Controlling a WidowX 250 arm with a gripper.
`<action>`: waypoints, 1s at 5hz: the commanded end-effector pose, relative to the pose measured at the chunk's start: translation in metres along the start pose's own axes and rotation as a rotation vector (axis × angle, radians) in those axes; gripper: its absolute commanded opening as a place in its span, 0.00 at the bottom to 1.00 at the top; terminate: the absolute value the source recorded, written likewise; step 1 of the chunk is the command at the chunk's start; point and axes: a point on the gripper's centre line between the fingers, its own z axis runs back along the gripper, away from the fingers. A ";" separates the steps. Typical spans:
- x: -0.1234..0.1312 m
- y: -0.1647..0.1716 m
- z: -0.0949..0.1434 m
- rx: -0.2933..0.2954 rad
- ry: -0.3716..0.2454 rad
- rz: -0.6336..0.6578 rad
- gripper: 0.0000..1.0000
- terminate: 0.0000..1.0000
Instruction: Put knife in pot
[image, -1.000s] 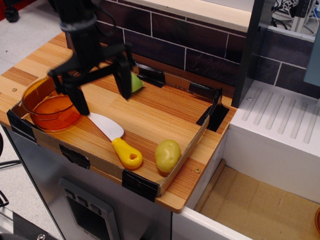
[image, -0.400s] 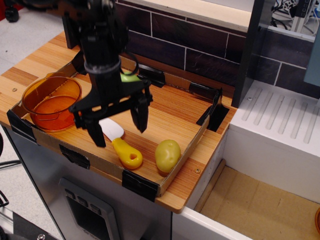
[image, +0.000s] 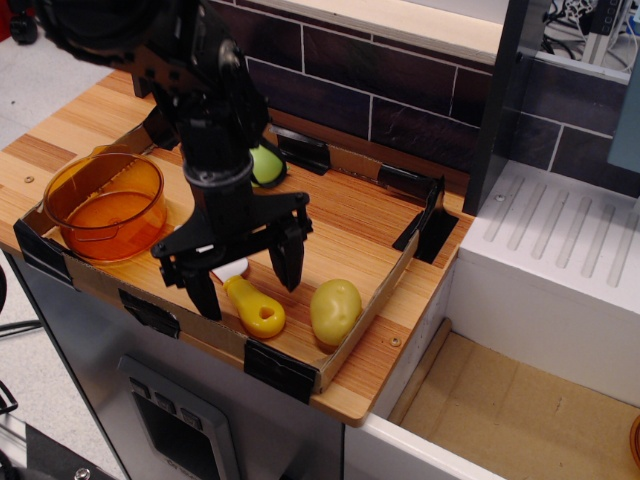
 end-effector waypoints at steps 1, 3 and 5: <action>0.006 -0.007 -0.004 -0.021 -0.005 -0.015 1.00 0.00; 0.010 -0.002 0.003 -0.012 -0.002 -0.017 0.00 0.00; 0.020 -0.004 0.048 -0.054 -0.028 -0.027 0.00 0.00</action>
